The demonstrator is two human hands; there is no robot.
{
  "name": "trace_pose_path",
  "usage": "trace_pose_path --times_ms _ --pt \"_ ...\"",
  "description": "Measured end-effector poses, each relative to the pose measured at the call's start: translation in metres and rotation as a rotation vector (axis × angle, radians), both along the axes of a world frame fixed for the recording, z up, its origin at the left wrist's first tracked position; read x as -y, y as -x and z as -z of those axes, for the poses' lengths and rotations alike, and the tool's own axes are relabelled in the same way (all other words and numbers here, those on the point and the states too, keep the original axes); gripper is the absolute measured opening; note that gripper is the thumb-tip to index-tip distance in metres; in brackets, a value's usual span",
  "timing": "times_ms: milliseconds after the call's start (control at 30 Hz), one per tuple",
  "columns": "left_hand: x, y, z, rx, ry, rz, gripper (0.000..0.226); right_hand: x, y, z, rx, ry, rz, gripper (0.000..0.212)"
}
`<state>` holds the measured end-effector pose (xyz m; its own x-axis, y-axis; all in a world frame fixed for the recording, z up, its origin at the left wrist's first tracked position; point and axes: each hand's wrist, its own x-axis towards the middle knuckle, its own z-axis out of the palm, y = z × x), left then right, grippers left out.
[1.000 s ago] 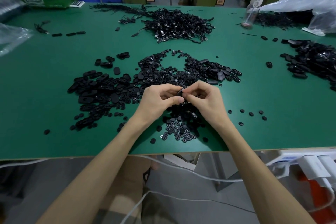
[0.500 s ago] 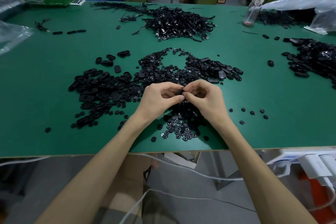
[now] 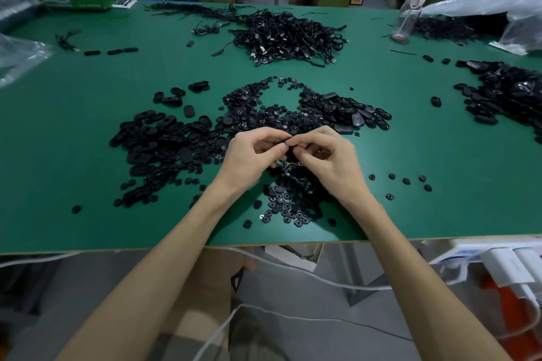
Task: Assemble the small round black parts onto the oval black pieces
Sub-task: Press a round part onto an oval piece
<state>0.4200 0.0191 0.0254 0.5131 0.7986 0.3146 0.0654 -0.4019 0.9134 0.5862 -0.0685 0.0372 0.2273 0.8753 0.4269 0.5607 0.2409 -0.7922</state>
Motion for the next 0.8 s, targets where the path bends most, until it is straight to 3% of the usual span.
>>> trace_pose_path --times_ms 300,800 --pt "-0.0012 0.0008 0.0012 0.051 0.043 0.012 0.019 -0.0027 -0.0037 0.0035 -0.175 0.034 -0.042 0.023" --pt "-0.0001 -0.0023 0.0038 -0.023 -0.037 -0.019 0.024 -0.0009 -0.0020 0.0051 -0.174 0.038 -0.079 0.012"
